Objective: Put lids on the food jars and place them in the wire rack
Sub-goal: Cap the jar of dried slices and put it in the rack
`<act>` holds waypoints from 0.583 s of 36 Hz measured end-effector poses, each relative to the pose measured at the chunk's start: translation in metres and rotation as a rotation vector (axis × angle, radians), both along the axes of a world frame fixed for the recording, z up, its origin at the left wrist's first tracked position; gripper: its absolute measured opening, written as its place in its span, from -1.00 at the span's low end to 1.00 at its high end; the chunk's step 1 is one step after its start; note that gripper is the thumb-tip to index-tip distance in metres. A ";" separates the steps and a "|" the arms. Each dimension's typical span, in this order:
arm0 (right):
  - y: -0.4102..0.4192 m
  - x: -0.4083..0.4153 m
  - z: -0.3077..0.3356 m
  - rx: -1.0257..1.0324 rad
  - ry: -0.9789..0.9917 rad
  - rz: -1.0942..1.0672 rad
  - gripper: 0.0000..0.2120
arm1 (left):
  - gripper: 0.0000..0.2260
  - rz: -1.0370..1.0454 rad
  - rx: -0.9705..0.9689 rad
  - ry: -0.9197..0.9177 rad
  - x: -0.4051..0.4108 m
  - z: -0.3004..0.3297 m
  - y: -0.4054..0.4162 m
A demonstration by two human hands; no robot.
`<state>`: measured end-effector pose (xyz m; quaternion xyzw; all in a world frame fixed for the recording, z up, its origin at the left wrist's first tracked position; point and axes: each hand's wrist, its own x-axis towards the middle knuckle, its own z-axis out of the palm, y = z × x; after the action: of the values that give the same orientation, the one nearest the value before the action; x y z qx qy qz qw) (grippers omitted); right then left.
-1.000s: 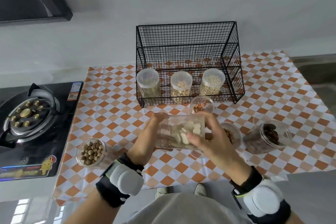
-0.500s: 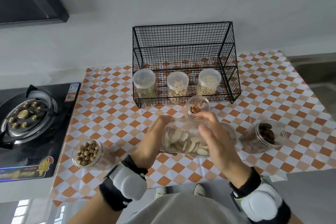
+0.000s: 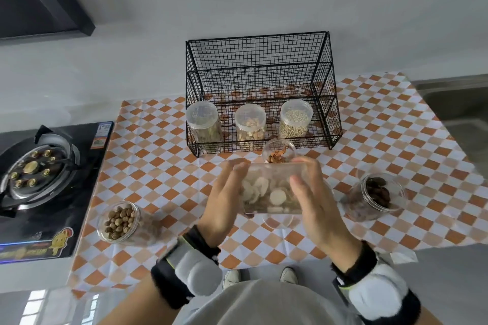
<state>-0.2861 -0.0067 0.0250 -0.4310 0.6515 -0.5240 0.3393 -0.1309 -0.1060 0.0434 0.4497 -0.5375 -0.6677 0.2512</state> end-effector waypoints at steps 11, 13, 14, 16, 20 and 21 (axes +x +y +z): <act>0.013 -0.026 0.024 0.678 -0.851 0.049 -0.29 | -0.53 -0.283 -0.931 -0.207 -0.005 0.006 0.006; 0.015 -0.029 0.023 0.656 -0.863 0.094 -0.24 | -0.59 -0.275 -0.883 -0.200 -0.008 0.011 0.005; 0.018 -0.030 0.020 0.599 -0.835 0.115 -0.20 | -0.62 -0.253 -0.808 -0.181 -0.011 0.014 0.006; 0.023 -0.031 0.018 0.396 -0.664 0.081 -0.19 | -0.67 -0.187 -0.562 -0.100 -0.021 0.023 0.010; 0.027 -0.034 0.015 0.015 -0.262 -0.010 -0.43 | -0.58 -0.077 -0.342 0.050 -0.040 0.037 0.020; 0.027 -0.034 0.017 -0.040 -0.229 -0.039 -0.44 | -0.57 -0.071 -0.343 0.049 -0.044 0.039 0.023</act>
<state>-0.3205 0.0202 0.0415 -0.3622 0.6061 -0.5892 0.3928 -0.1753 -0.0833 0.0825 0.3645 -0.6527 -0.5854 0.3137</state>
